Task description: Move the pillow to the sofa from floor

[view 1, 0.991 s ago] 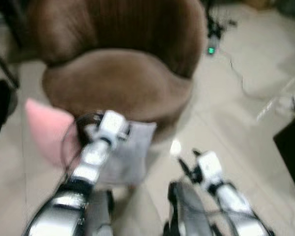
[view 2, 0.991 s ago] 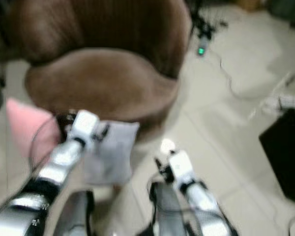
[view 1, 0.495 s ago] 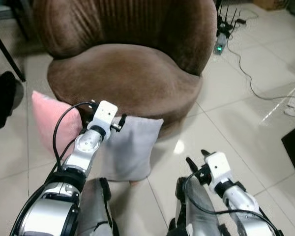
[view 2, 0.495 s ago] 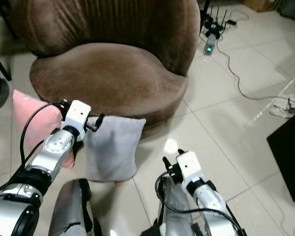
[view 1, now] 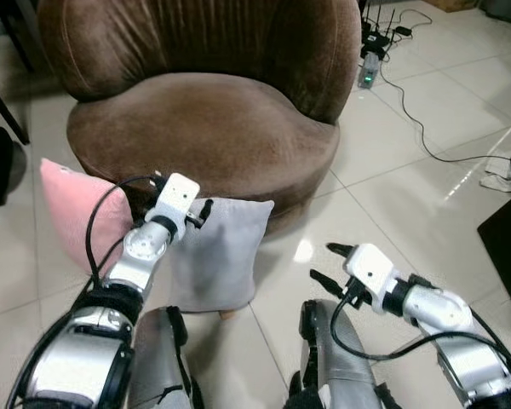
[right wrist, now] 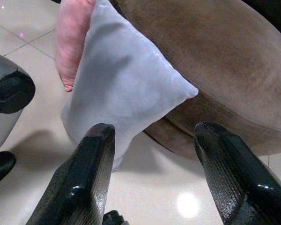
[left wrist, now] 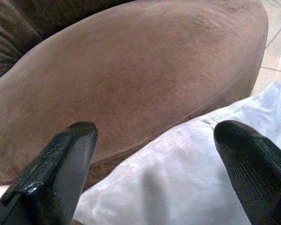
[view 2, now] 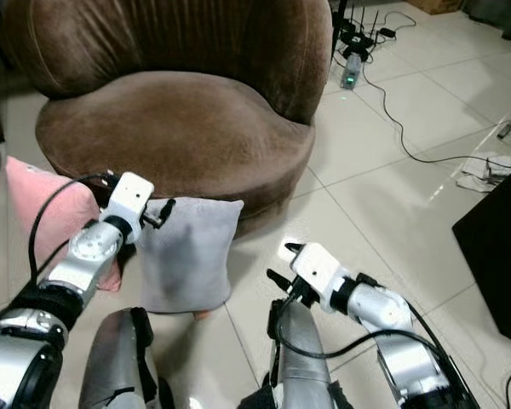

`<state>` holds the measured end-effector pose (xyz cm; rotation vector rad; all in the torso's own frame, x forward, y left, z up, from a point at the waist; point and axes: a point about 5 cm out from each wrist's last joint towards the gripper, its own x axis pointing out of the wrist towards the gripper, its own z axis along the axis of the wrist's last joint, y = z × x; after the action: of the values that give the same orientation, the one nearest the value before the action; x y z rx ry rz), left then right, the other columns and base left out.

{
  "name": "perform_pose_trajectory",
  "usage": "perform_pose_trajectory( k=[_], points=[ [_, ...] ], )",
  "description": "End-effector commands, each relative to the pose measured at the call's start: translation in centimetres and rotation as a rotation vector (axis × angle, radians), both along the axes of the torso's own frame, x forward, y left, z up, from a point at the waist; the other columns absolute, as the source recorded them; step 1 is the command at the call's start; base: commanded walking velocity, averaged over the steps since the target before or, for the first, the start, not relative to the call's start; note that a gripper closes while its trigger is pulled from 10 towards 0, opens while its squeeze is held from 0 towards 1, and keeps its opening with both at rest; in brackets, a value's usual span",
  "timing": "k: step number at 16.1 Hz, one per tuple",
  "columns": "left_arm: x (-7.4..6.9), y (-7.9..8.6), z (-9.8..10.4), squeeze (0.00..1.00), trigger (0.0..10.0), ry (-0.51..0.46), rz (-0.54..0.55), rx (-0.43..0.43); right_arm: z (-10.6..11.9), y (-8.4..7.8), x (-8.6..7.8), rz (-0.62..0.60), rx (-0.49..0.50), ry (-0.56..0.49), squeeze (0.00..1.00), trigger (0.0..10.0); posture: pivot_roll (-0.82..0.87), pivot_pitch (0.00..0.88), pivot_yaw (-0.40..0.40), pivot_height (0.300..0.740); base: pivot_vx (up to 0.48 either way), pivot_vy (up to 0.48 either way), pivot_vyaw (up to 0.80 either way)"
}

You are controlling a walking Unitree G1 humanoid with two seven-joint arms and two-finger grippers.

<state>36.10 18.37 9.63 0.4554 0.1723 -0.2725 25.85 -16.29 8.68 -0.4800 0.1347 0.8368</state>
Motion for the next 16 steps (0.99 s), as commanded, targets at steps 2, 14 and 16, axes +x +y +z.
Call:
perform_pose_trajectory(
  k=[2, 14, 16],
  points=[
    [0.0, 1.5, 0.0, 0.00, 10.0, 0.055, -0.038, 0.103, 0.0, 0.4, -0.2, 0.009, 0.016, 0.023, 0.00, 10.0, -0.13, 0.133, -0.075, 0.520, 0.000, 0.000, 0.00],
    [1.0, 6.1, 2.3, 0.00, 10.0, 0.138, 0.006, 0.569, 1.9, 3.3, -2.7, -0.017, 0.237, 0.027, 0.00, 10.0, -0.20, 0.172, -0.035, 0.520, 0.000, 0.000, 0.00],
    [1.1, 5.7, 2.1, 0.00, 10.0, 0.146, 0.002, 0.596, 2.0, 3.3, -3.4, -0.046, 0.265, 0.031, 0.00, 10.0, -0.22, 0.183, -0.030, 0.520, 0.000, 0.000, 0.00]
  ],
)
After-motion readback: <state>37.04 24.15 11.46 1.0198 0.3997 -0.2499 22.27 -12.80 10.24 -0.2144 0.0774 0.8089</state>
